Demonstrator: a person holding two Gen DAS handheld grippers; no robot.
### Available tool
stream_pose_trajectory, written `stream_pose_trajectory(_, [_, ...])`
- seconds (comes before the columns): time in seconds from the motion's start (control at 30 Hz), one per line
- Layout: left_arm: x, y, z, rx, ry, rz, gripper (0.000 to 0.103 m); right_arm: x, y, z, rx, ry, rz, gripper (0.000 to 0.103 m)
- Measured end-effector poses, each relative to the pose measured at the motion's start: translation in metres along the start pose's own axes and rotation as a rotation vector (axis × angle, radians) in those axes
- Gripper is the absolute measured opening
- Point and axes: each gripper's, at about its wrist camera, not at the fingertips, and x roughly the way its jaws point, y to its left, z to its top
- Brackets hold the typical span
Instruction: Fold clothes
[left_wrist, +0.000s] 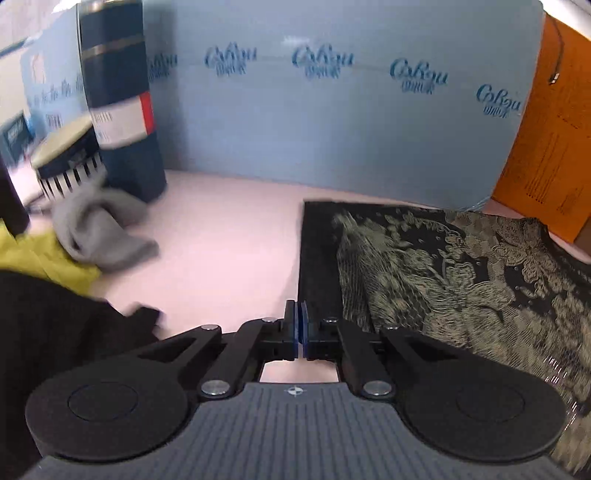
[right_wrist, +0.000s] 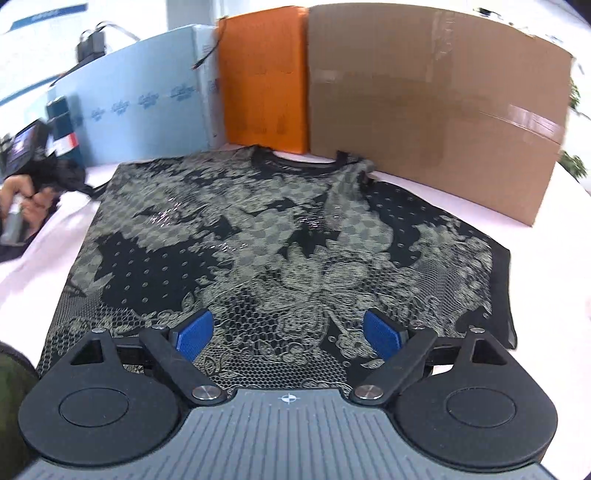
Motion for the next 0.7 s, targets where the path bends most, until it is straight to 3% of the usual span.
stream_pose_trajectory(0.17, [0.000,0.028,0.006,0.042,0.034,0.070,0.006,-0.001,-0.004,-0.005,0.035,-0.010,-0.019,0.089])
stream_pose_trajectory(0.23, [-0.001,0.035,0.007,0.052,0.043,0.127,0.019,-0.002,-0.004,-0.007,0.035,-0.003,-0.019,0.089])
stream_pose_trajectory(0.3, [-0.004,0.042,0.007,0.047,0.044,0.192,0.039,-0.004,-0.004,-0.010,0.027,0.013,-0.018,0.091])
stream_pose_trajectory(0.37, [-0.010,0.049,0.007,0.020,0.049,0.238,0.043,-0.009,-0.006,-0.012,0.025,0.013,-0.019,0.091])
stream_pose_trajectory(0.47, [-0.026,0.052,0.001,0.001,0.080,0.211,0.056,-0.024,-0.016,-0.013,0.036,-0.006,-0.026,0.091])
stream_pose_trajectory(0.57, [-0.050,0.039,-0.015,0.067,0.081,0.137,0.066,-0.042,-0.037,-0.010,0.083,-0.040,-0.042,0.091])
stream_pose_trajectory(0.7, [-0.087,0.006,-0.046,0.178,0.093,-0.003,0.077,-0.052,-0.090,-0.008,0.275,-0.059,-0.047,0.097])
